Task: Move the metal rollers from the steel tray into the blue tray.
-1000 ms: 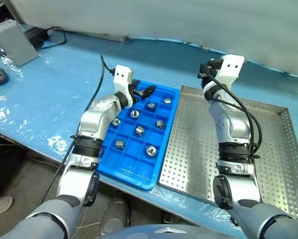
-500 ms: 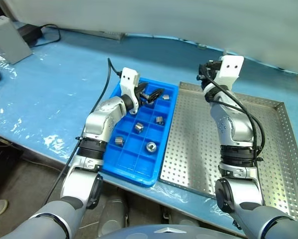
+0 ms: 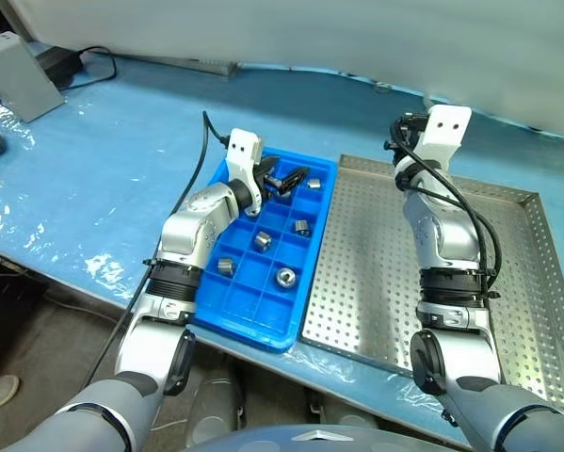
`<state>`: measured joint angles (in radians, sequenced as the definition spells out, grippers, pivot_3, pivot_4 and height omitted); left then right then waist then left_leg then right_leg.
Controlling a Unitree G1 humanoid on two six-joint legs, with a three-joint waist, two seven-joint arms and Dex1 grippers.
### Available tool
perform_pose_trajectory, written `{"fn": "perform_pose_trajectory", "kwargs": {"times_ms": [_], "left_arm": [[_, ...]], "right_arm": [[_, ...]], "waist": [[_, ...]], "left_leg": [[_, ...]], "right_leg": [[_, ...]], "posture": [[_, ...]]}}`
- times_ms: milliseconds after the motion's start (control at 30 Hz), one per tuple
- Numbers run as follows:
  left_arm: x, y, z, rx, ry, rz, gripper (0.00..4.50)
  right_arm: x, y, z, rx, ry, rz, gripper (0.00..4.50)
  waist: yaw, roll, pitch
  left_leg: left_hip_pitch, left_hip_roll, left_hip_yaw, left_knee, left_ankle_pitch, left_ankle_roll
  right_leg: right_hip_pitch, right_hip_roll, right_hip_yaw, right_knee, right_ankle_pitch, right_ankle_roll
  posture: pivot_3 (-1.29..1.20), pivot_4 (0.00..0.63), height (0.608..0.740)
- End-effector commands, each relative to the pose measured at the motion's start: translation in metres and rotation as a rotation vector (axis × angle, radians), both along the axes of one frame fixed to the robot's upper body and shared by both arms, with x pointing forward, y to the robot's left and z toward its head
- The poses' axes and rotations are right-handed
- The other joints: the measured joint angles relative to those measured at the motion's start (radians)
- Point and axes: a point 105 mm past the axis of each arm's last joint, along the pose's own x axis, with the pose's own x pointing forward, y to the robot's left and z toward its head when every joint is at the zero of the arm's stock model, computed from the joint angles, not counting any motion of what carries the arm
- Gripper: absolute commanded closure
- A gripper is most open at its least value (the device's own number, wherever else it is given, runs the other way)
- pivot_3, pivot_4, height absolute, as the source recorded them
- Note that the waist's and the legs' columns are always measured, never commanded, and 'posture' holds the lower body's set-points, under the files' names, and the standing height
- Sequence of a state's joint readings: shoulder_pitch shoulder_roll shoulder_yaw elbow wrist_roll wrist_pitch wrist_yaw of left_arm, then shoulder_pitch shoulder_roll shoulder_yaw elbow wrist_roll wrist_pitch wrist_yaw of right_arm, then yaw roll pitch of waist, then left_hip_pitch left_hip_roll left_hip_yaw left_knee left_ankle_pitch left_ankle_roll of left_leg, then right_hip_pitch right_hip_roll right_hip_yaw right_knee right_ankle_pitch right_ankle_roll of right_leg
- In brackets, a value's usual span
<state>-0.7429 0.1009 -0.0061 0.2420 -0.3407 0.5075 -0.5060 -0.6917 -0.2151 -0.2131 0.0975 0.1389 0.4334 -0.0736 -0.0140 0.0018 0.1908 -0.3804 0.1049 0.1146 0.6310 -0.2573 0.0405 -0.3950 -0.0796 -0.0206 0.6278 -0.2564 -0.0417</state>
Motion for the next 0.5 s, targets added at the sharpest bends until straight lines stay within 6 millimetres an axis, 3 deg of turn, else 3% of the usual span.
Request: {"fn": "perform_pose_trajectory", "kwargs": {"times_ms": [33,500], "left_arm": [[0.0045,-0.0040,0.0154,0.024,-0.088,0.038,0.33],[0.0064,-0.0116,0.0069,0.047,-0.061,0.046,0.33]], "right_arm": [[-0.0020,0.0079,0.0145,-0.001,-0.060,0.011,3.17],[-0.0040,0.0138,0.0109,-0.010,-0.047,0.041,3.17]], "waist": [[0.000,0.000,0.000],[0.000,0.000,0.000]], "left_leg": [[-0.003,0.000,0.000,0.000,0.000,0.000],[-0.005,0.000,0.000,0.000,0.002,0.000]], "right_leg": [[-0.003,0.000,0.000,0.000,0.001,0.002],[-0.006,0.000,-0.001,0.002,-0.001,-0.002]], "posture": [[-0.14,0.150,0.740],[-0.15,0.150,0.740]]}}
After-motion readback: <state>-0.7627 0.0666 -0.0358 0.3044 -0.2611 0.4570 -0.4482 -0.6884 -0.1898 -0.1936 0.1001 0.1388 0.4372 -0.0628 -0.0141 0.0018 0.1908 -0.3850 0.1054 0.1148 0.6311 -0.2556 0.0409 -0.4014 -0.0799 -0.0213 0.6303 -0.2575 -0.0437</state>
